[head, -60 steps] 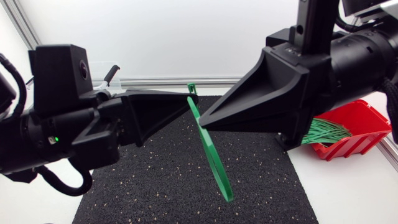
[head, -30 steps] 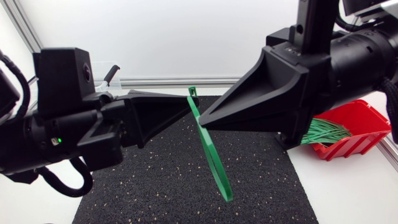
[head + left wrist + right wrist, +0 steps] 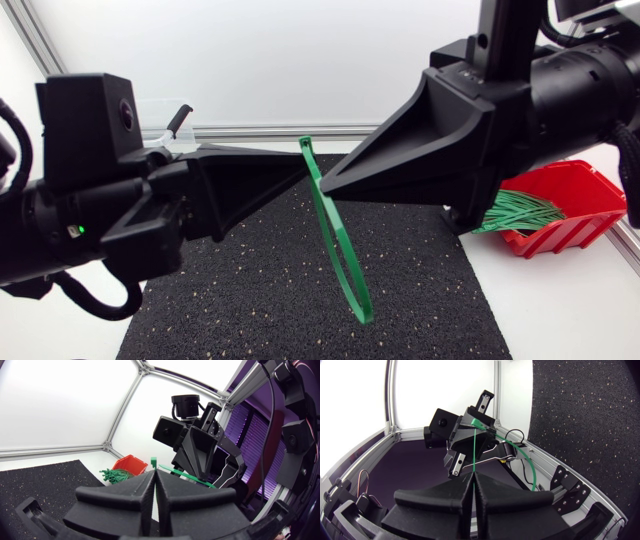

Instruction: Take a green cable tie from the red box, thread the tail through the head to close it, then place it in the transparent bin on the left.

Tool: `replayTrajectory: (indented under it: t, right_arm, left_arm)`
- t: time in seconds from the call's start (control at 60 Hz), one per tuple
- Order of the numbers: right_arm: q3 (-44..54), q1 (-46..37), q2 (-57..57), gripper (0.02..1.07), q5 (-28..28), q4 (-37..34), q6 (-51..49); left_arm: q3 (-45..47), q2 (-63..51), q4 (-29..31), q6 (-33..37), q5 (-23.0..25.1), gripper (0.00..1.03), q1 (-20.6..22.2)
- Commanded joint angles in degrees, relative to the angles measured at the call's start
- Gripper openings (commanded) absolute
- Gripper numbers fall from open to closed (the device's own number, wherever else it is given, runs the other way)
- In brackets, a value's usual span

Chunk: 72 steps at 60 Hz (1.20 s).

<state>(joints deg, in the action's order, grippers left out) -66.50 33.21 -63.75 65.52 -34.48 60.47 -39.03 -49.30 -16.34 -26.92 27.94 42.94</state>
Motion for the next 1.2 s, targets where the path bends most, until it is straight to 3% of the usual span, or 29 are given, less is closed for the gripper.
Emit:
replayTrajectory:
  t: [0.0, 0.767, 1.183]
  right_arm:
    - [0.76, -0.34, 0.03, 0.08, -0.3, 0.47, 1.67]
    - [0.32, -0.43, -1.64, 0.08, -0.21, 1.17, 1.76]
    - [0.23, -1.13, -1.91, 0.08, -0.21, 1.08, 1.85]
  left_arm:
    - [1.58, 0.96, -0.01, 0.99, -0.43, 0.04, 0.48]
    - [1.41, 1.57, -0.27, 1.96, -0.87, 0.04, 0.57]
    - [1.94, 3.24, 0.08, 3.01, -2.72, 0.04, 2.94]
